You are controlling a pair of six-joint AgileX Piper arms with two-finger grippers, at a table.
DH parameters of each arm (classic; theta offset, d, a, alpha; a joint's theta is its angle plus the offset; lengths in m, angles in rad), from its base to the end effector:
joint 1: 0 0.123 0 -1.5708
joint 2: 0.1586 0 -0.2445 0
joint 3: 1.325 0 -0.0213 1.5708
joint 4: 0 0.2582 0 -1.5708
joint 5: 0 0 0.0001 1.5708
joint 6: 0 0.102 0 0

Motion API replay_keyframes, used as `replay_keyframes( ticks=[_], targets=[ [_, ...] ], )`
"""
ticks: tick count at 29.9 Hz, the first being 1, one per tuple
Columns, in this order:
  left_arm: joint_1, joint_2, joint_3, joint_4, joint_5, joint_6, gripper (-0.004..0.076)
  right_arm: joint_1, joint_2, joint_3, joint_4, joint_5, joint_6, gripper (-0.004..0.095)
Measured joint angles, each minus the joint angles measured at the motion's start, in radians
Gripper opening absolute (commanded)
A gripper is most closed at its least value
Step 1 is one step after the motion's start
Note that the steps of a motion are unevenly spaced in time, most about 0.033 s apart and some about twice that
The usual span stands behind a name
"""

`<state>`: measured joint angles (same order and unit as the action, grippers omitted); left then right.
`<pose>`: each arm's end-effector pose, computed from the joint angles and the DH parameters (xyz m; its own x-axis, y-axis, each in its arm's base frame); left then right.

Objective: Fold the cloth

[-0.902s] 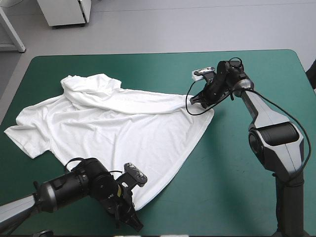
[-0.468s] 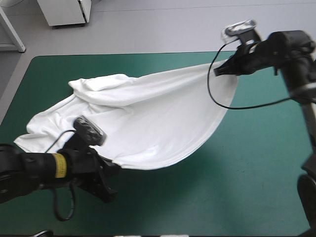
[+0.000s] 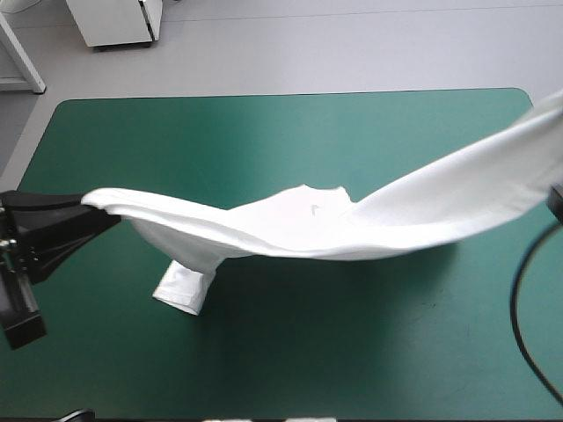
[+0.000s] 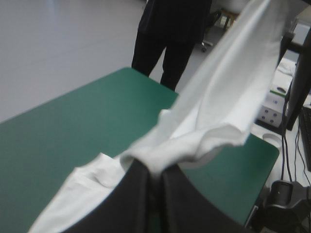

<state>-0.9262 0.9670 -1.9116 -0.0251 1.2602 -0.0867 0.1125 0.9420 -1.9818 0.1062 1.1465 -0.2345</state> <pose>0.0631 -0.0880 0.5530 -0.2120 0.1253 -0.9692 0.7967 0.5966 -0.0972 0.0807 0.0190 0.5814 0.0224 -0.1873 -0.9821 -0.2072 0.9601 -0.1878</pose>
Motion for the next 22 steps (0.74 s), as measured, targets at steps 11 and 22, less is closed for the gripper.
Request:
replay_keyframes(
  ticks=[11,22],
  targets=[
    [-0.001,0.131,-0.132,0.165,0.001,0.109,-0.0022,0.0,-0.124,0.128,0.0,-0.012,0.018,-0.0016],
    [-0.001,0.272,-0.132,0.622,-0.001,0.097,-0.0022,0.0,0.268,0.151,-0.002,-0.045,-0.008,-0.0017]
  ],
)
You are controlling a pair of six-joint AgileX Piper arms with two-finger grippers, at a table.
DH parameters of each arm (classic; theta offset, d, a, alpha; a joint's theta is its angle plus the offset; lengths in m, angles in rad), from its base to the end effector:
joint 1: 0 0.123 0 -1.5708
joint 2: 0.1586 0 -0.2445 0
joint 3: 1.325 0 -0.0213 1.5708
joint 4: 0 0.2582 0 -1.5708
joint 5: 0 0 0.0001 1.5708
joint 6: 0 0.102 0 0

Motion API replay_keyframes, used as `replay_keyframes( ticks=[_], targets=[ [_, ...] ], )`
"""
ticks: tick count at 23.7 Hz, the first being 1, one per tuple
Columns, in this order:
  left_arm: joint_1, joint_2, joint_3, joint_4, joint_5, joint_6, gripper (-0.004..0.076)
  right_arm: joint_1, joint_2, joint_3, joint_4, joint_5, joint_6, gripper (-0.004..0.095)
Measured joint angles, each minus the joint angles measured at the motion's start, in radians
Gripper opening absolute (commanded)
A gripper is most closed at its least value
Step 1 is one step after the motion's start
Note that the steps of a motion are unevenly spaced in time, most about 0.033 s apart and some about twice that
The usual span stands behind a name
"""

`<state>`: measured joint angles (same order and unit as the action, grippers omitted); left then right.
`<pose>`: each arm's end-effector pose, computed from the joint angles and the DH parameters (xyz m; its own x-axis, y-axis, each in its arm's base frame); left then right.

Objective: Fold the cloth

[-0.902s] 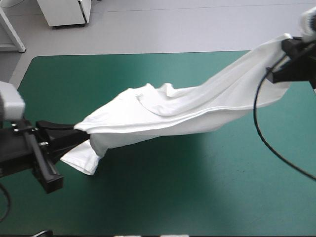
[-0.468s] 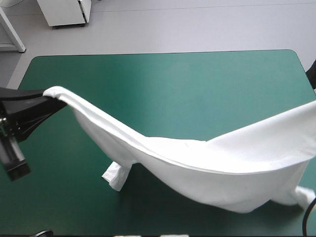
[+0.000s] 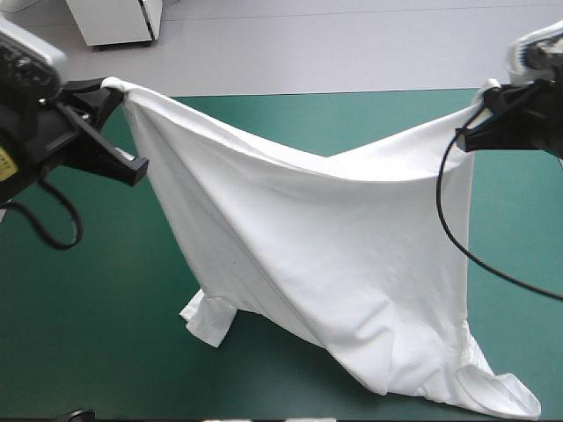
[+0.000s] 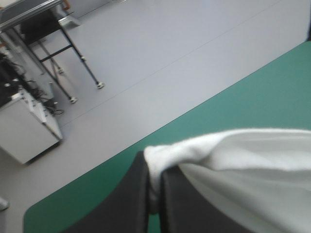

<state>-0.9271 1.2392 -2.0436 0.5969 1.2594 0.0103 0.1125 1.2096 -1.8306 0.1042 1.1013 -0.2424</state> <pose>0.1551 -0.1157 0.5519 -0.0987 0.4326 -0.8962 0.4001 0.8418 0.3623 0.2244 0.0349 0.5078 -0.3332 -0.2319 -0.9139 -0.2667 0.9529 -0.1446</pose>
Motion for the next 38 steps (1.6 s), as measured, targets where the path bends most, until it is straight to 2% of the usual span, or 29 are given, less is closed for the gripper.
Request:
replay_keyframes(
  ticks=[5,10,14,18,21,27,38],
  targets=[
    [0.062,0.126,0.0,0.034,-0.001,0.003,-0.0022,0.0,0.135,0.004,-0.005,-0.018,-0.022,-0.0017],
    [0.27,0.242,0.003,-0.181,-0.012,0.032,-0.0022,0.0,0.22,0.004,-0.033,-0.057,-0.037,-0.0017],
    [0.505,0.358,0.003,-0.412,-0.089,0.08,-0.0022,0.0,0.329,-0.018,-0.044,-0.099,-0.047,-0.0017],
    [0.615,0.49,0.003,-0.532,-0.177,0.142,-0.0022,0.0,0.503,-0.173,-0.044,-0.119,-0.048,-0.0017],
    [0.657,0.599,0.005,-0.597,-0.218,0.162,-0.0022,-0.007,0.652,-0.293,0.002,-0.131,-0.061,-0.0017],
    [0.661,0.719,0.01,-0.618,-0.349,0.185,-0.0022,-0.082,0.802,-0.357,0.137,-0.156,-0.129,-0.0016],
    [0.7,0.862,-0.087,-0.67,-0.368,0.204,-0.0022,-0.122,0.92,-0.363,0.165,-0.163,-0.147,-0.0016]
  ],
)
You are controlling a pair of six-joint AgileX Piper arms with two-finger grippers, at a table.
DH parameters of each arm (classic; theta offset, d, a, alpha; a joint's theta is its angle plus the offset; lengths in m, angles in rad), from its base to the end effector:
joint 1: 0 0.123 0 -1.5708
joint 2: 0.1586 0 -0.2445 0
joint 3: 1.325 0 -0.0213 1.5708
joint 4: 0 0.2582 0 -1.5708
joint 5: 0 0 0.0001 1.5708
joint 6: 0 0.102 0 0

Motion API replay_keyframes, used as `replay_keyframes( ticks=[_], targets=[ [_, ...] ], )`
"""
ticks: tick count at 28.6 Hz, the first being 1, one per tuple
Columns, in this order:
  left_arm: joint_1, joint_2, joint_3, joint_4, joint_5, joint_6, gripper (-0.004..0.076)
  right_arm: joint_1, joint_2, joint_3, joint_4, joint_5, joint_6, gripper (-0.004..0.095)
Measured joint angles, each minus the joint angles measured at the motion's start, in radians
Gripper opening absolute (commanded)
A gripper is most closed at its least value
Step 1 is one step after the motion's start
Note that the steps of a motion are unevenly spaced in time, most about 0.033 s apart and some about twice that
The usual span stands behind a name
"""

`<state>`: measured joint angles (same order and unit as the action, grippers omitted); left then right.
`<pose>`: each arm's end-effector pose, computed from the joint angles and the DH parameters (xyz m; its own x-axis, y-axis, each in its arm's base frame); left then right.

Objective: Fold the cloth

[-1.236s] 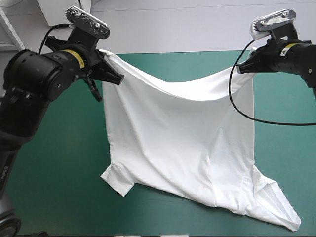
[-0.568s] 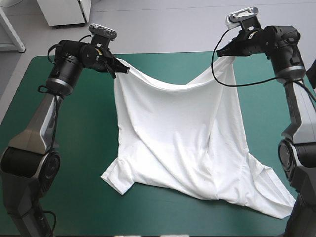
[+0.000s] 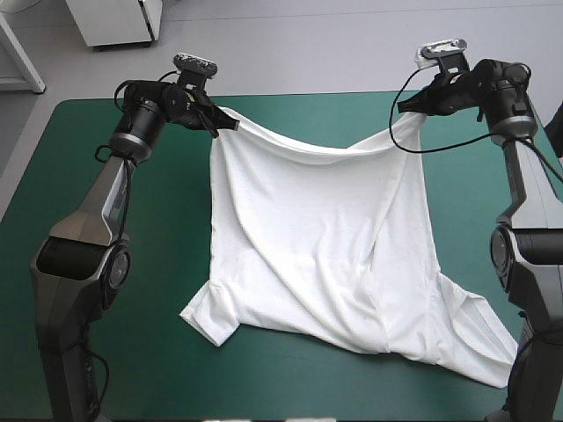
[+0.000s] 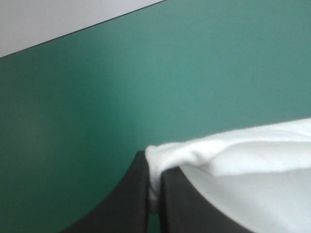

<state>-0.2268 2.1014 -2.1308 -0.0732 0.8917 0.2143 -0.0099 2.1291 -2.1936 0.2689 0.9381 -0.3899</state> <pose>0.4686 -0.1141 0.2916 -0.6271 0.3163 -0.7118 0.3745 0.9237 0.0806 0.4844 0.0171 0.2980 -0.6446 -0.2148 -0.7338 -0.2980 0.9544 -0.0176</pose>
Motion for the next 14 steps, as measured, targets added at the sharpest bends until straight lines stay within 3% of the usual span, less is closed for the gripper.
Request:
replay_keyframes(
  ticks=[10,14],
  targets=[
    [0.034,0.062,-0.002,-0.037,-0.005,0.015,-0.0022,-0.001,0.064,0.0,0.035,0.009,-0.009,0.0003],
    [0.044,0.094,-0.002,-0.113,-0.001,0.045,-0.0022,-0.001,0.084,0.0,0.056,0.028,-0.023,0.0138]
  ],
)
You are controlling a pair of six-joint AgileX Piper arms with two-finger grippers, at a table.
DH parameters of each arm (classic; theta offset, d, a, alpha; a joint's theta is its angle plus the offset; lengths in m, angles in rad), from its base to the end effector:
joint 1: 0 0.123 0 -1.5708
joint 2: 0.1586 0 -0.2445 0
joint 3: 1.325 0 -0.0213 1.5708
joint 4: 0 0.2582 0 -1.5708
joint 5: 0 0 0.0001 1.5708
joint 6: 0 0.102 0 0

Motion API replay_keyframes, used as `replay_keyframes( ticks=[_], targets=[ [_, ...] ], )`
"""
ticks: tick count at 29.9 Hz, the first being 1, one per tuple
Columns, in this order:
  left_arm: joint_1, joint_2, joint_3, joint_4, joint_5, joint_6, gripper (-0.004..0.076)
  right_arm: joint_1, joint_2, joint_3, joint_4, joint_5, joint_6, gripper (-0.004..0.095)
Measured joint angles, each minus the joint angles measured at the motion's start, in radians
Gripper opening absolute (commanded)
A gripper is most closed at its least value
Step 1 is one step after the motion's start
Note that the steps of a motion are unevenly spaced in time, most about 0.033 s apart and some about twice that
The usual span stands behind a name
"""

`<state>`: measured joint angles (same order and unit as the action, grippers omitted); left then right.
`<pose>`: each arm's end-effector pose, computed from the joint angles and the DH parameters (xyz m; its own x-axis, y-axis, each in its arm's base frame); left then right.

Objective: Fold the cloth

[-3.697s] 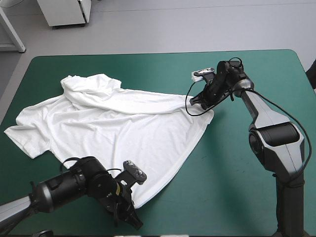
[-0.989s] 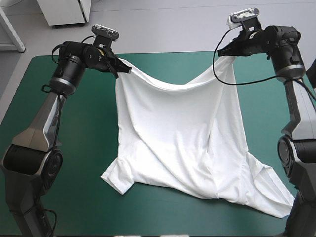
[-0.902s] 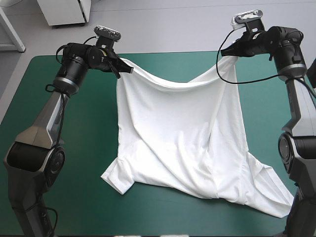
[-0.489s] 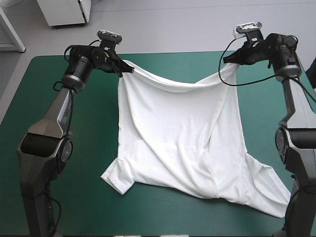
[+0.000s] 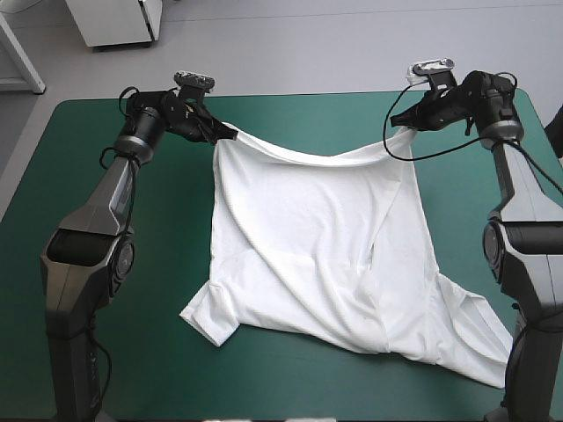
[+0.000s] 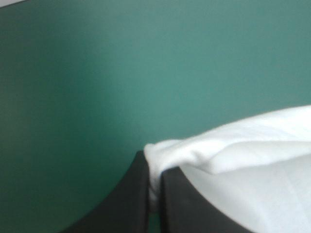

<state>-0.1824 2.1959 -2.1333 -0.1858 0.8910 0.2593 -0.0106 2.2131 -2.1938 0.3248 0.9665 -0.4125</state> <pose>0.4852 -0.1044 0.2474 -0.6981 0.2709 -0.6628 0.3742 0.9272 -0.0152 0.4951 0.0216 0.2565 -0.7122 -0.2063 -0.6710 -0.3243 0.9444 0.0539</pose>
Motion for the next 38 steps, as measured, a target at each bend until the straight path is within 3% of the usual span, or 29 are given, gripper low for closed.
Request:
replay_keyframes(
  ticks=[4,5,8,11,14,20,26,32,38],
  targets=[
    [0.004,0.013,0.0,-0.063,0.028,0.056,0.0004,0.0,0.024,0.0,0.021,0.024,-0.016,0.0421],
    [0.004,0.013,0.0,-0.071,0.036,0.066,0.0031,0.0,0.027,0.0,0.021,0.027,-0.016,0.0515],
    [0.005,0.012,0.0,-0.079,0.06,0.091,0.0141,-0.005,0.029,0.0,0.038,0.038,-0.016,0.0634],
    [0.005,-0.002,0.0,-0.08,0.086,0.115,0.0285,-0.019,0.019,0.0,0.061,0.056,-0.016,0.0639],
    [0.006,-0.042,0.0,-0.08,0.094,0.126,0.0375,-0.044,-0.014,0.0,0.082,0.069,-0.018,0.0635],
    [0.006,-0.144,-0.001,-0.068,0.136,0.126,0.0375,-0.105,-0.121,0.0,0.138,0.121,-0.02,0.063],
    [0.007,-0.309,0.05,-0.069,0.3,0.093,0.0365,-0.136,-0.283,0.088,0.167,0.223,-0.017,0.0628],
    [0.007,-0.511,0.271,-0.072,0.355,0.029,0.0358,-0.136,-0.493,0.316,0.172,0.241,-0.024,0.0627],
    [-0.015,-0.706,0.621,-0.062,0.357,0.012,0.0358,-0.058,-0.748,0.567,0.057,0.218,-0.011,0.0618]
  ],
)
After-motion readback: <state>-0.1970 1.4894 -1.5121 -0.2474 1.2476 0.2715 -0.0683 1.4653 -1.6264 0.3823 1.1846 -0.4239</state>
